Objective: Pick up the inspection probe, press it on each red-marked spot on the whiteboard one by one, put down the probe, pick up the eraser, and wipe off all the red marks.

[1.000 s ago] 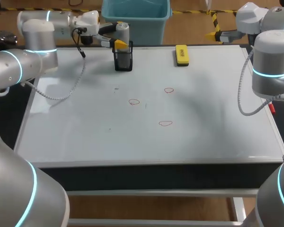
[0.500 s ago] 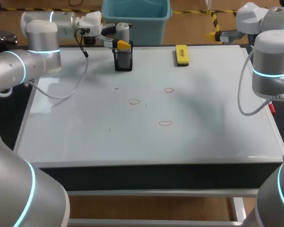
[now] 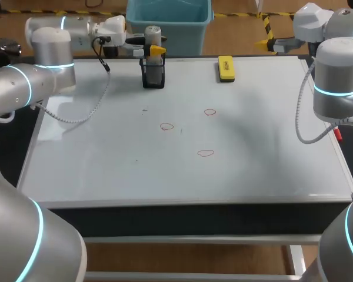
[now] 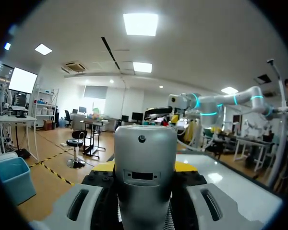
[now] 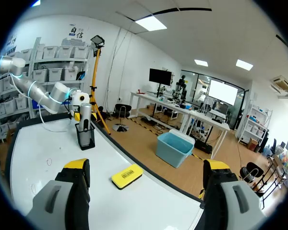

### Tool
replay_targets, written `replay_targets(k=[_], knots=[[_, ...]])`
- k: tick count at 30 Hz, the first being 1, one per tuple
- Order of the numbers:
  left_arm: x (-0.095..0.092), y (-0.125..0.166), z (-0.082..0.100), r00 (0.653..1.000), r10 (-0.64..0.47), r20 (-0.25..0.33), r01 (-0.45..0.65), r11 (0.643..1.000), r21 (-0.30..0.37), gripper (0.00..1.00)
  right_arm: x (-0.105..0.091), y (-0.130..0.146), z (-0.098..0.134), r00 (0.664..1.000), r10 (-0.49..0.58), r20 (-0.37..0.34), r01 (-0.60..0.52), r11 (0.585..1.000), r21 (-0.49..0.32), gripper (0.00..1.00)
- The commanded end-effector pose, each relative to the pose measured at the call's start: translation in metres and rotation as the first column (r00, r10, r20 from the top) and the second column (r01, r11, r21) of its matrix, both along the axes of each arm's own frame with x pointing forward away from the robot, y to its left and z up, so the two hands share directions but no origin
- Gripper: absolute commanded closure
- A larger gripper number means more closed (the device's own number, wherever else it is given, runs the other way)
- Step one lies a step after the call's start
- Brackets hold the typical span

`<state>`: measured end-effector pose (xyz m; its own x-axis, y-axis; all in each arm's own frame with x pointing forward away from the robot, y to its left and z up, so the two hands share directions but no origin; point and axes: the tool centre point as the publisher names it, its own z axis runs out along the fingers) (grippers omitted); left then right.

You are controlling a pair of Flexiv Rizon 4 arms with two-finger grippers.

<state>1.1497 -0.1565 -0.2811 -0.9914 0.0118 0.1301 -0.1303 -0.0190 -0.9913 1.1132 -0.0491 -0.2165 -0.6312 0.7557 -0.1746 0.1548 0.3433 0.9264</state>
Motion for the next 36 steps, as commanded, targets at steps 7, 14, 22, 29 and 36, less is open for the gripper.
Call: replay_targets(k=[7,14,22,29,36], knots=[[-0.005,0.000,0.004,1.000,-0.017,0.014,0.017,1.000,-0.004,1.00,0.000,0.000,0.000,1.000,0.001,-0.001,-0.001,1.000,-0.001,0.00],[-0.010,0.000,0.020,0.999,-0.014,0.034,0.015,1.000,-0.006,1.00,0.000,0.000,0.000,1.000,0.001,-0.001,-0.001,1.000,-0.001,0.00],[-0.011,0.002,0.042,0.999,0.038,0.006,-0.038,0.999,0.004,1.00,0.000,0.000,0.000,1.000,0.001,-0.001,-0.001,1.000,-0.001,0.00],[-0.016,0.005,0.071,0.997,0.074,0.016,-0.074,0.997,0.000,1.00,0.000,0.000,0.000,1.000,0.001,-0.001,-0.001,1.000,-0.001,0.00],[-0.021,0.007,0.097,0.996,0.070,0.050,-0.071,0.997,0.007,1.00,0.000,0.000,0.000,1.000,0.001,-0.001,-0.001,1.000,-0.001,0.00]])
